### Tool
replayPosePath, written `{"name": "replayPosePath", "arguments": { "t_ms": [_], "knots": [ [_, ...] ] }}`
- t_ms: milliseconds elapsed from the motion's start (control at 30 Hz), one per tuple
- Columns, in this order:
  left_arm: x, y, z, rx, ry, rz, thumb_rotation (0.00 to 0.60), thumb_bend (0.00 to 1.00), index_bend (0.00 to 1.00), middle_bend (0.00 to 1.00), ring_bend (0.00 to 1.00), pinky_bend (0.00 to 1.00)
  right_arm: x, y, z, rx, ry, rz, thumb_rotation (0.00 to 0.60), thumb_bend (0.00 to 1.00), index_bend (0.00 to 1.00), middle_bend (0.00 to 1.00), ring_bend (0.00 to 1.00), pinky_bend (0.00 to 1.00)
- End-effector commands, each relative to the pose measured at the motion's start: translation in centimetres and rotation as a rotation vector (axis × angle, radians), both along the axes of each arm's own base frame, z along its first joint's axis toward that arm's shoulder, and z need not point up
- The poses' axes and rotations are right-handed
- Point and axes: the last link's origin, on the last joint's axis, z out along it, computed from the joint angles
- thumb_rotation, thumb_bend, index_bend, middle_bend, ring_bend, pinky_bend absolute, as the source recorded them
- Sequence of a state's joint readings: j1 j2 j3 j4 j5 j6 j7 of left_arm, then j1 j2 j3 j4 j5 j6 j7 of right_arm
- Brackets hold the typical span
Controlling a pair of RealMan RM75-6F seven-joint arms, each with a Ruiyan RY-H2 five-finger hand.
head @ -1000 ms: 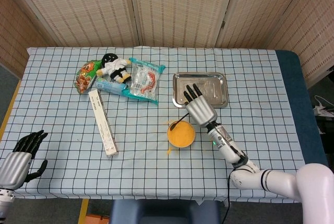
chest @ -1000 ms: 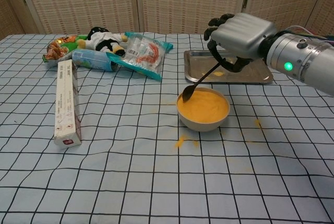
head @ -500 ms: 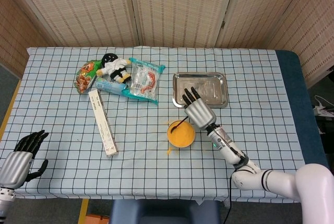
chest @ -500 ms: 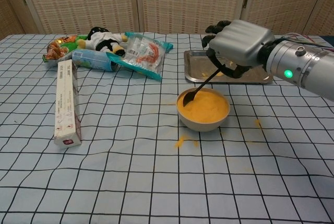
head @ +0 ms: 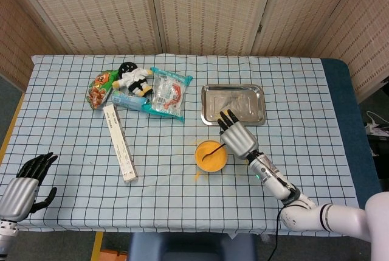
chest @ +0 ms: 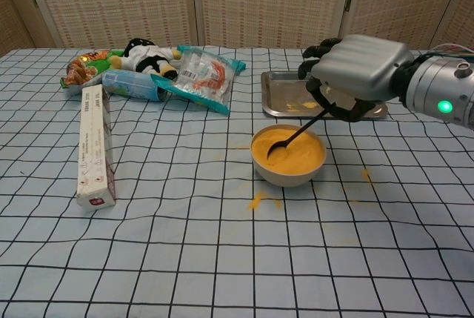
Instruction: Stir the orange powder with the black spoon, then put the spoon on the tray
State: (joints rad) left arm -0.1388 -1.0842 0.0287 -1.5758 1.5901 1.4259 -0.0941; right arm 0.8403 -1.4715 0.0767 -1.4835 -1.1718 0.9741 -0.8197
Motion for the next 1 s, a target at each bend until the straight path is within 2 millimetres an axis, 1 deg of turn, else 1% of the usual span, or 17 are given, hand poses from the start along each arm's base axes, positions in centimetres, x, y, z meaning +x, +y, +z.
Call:
{"name": "replayPosePath", "arguments": {
  "t_ms": [33,267,567,800,1000],
  "knots": [
    [0.0,0.0,0.0,0.001,0.000,-0.001,0.600,0.44,0.00,0.00,0.00,0.08,0.1,-0.1,0.5,-0.008,-0.035,-0.017,0.600,0.46,1.00,0.17,0.00,0.09],
    [0.0,0.0,0.1,0.002,0.000,-0.002,0.600,0.44,0.00,0.00,0.00,0.08,0.0,-0.2,1.0,-0.018,-0.044,-0.024,0.600,0.46,1.00,0.17,0.00,0.09],
    [0.0,0.0,0.0,0.000,0.002,0.002,0.600,0.44,0.00,0.00,0.00,0.08,-0.6,0.7,1.9,-0.036,-0.055,-0.004,0.600,0.46,1.00,0.17,0.00,0.09],
    [0.0,0.0,-0.1,-0.003,0.004,0.001,0.600,0.44,0.00,0.00,0.00,0.08,-1.4,1.2,1.4,-0.007,-0.018,-0.009,0.600,0.46,1.00,0.17,0.00,0.09],
    [0.0,0.0,-0.1,-0.005,0.004,0.001,0.600,0.44,0.00,0.00,0.00,0.08,-0.9,0.8,0.4,-0.010,0.010,0.011,0.600,0.46,1.00,0.17,0.00,0.09]
  ]
}}
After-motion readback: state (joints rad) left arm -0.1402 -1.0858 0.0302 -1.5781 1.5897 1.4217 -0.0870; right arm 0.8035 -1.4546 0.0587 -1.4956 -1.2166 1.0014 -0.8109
